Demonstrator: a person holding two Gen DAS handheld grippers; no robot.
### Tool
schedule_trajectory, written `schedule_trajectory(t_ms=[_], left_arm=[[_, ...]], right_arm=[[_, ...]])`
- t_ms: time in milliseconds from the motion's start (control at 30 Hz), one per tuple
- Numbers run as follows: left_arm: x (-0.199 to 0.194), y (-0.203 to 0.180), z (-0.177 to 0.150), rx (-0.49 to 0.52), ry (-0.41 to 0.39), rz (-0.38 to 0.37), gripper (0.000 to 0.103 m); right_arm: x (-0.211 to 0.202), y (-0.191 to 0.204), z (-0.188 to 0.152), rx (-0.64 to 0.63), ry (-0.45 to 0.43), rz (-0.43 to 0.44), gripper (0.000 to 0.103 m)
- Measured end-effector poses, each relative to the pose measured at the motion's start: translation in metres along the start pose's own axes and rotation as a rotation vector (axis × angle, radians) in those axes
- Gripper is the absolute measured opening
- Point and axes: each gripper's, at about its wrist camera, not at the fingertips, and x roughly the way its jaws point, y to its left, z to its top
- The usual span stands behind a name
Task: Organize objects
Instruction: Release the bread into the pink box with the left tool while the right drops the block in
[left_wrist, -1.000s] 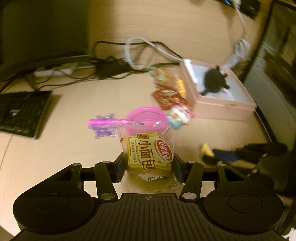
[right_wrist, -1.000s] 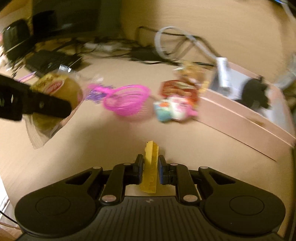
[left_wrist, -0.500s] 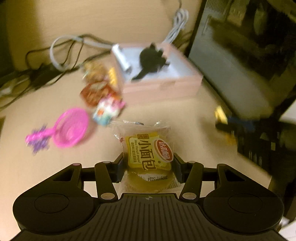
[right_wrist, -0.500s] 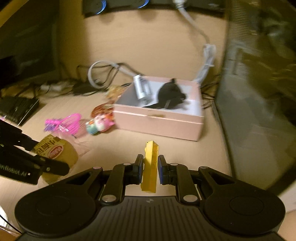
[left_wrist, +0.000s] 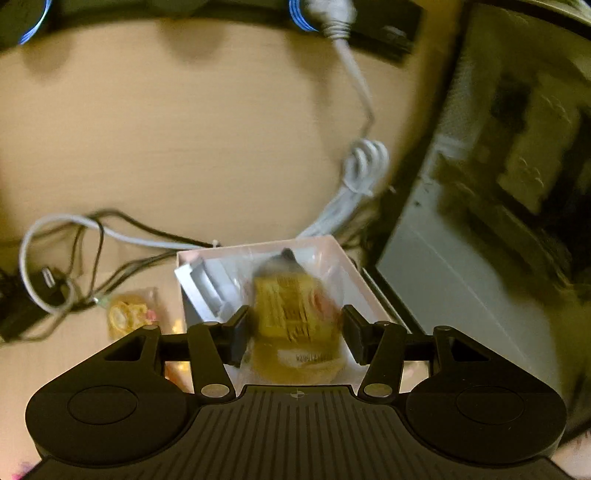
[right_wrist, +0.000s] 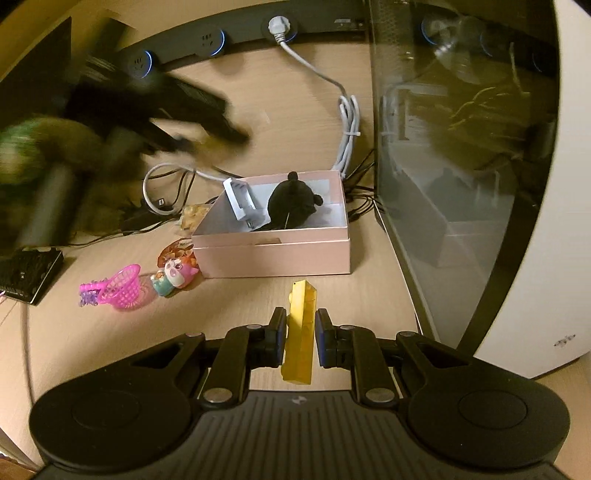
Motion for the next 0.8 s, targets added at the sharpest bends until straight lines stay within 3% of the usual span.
schedule_trajectory(t_ms=[100,200,333,500,700,733,800], left_arm=[[-0.006,0.016,0.002,-0.12,-0.092,-0.04,0.056],[-0.027,0.023,-0.006,-0.098,-0.127,-0.001,0.056],[-0.074,0.045,-0.042,-0.027,-0.149,0.039,0.056],[-0.12,0.074,-0.109,0.086,-0.066,0.122,0.056],[-0.137,0.11,-0.164,0.036,0.057,0.212,0.056],[-0.14,0.114,-0.17,0.041,0.074,0.223,0.056],[-0.146,0.119,-0.176,0.072,0.082,0.252,0.056]], right_arm=[[-0.001,0.001,0.001,-0.007,-0.006,-0.009,0.016],[0.002,-0.002,0.005,0.001,0.003,-0.009,0.016],[0.014,-0.008,0.016,0.033,0.027,0.022,0.016],[0.03,-0.006,0.064,0.014,-0.013,0.054,0.016],[0.072,0.01,0.147,-0.032,-0.134,0.006,0.016],[0.085,0.012,0.154,-0.035,-0.126,-0.007,0.019],[0.112,0.015,0.162,-0.048,-0.068,-0.029,0.052]])
